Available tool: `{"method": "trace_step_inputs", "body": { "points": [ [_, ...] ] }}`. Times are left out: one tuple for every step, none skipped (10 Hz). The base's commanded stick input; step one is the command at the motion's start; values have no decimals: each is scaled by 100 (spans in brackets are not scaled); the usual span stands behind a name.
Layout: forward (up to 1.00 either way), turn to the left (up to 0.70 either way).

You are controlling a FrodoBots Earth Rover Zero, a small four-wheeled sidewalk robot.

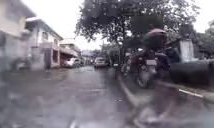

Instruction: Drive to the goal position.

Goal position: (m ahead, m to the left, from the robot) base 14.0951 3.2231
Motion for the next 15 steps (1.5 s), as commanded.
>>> {"method": "trace_step_inputs", "body": {
  "points": [
    [100,0],
    [100,0],
    [100,0],
    [100,0],
    [100,0],
    [100,0],
    [100,0],
    [100,0],
    [100,0],
    [100,5],
    [100,27],
    [100,27],
    [100,27],
    [100,27],
    [100,27]
  ]
}}
